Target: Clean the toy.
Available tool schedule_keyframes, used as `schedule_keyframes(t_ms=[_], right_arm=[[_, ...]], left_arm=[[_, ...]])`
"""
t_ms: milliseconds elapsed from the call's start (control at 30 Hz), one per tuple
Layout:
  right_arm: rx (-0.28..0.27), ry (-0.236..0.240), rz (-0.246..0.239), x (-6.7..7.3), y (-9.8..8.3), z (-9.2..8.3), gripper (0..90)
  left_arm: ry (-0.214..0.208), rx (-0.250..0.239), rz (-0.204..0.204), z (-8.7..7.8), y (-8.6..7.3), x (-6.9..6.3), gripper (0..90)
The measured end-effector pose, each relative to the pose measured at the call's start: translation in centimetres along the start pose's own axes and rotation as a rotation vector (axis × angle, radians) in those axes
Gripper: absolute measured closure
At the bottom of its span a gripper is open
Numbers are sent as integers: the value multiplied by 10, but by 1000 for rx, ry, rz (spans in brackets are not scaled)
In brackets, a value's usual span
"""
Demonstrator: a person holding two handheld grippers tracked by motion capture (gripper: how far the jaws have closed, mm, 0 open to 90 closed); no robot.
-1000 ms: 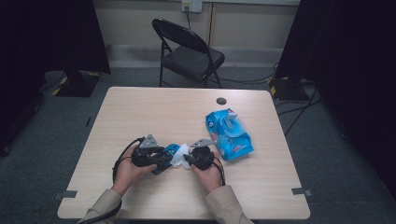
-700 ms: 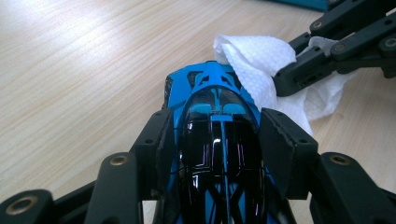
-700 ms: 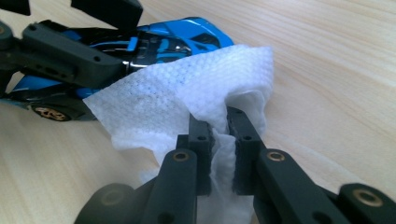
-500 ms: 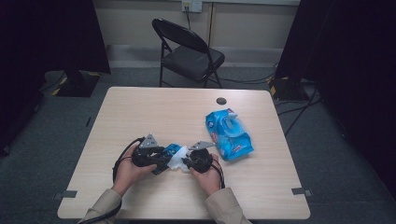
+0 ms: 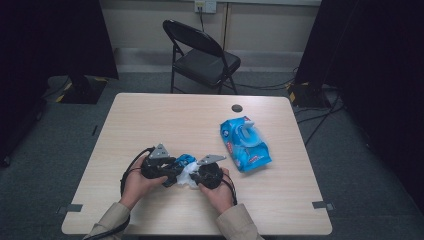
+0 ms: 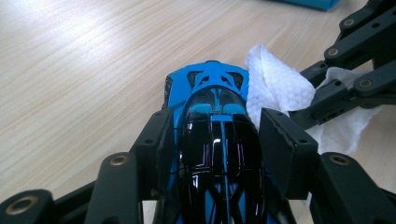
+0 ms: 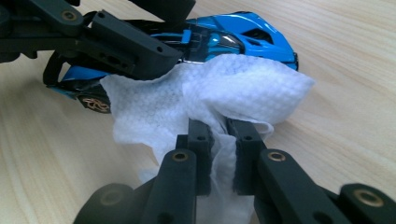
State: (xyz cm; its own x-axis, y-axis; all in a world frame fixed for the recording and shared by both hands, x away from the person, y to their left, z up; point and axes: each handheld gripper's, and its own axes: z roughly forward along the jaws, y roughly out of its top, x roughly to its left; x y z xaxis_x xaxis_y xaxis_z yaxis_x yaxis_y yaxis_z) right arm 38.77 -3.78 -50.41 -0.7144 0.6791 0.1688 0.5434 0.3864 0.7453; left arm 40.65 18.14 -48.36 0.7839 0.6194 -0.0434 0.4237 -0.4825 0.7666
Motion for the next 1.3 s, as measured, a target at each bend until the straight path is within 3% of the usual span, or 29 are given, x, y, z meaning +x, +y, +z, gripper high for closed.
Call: schedule_keyframes(t_ms=[500,900,1133,1300], right_arm=[[16,76,-45,26,2,9,821],[13,120,-45,33,0,11,821],[23,148,-83,46,1,14,819],[24,174,-88,47,0,14,817]], left_arm=[[0,-2,-2,0,0,0,465],[1,0,0,0,0,0,465],[2,0,0,0,0,0,466],[5,1,4,0,0,0,466]])
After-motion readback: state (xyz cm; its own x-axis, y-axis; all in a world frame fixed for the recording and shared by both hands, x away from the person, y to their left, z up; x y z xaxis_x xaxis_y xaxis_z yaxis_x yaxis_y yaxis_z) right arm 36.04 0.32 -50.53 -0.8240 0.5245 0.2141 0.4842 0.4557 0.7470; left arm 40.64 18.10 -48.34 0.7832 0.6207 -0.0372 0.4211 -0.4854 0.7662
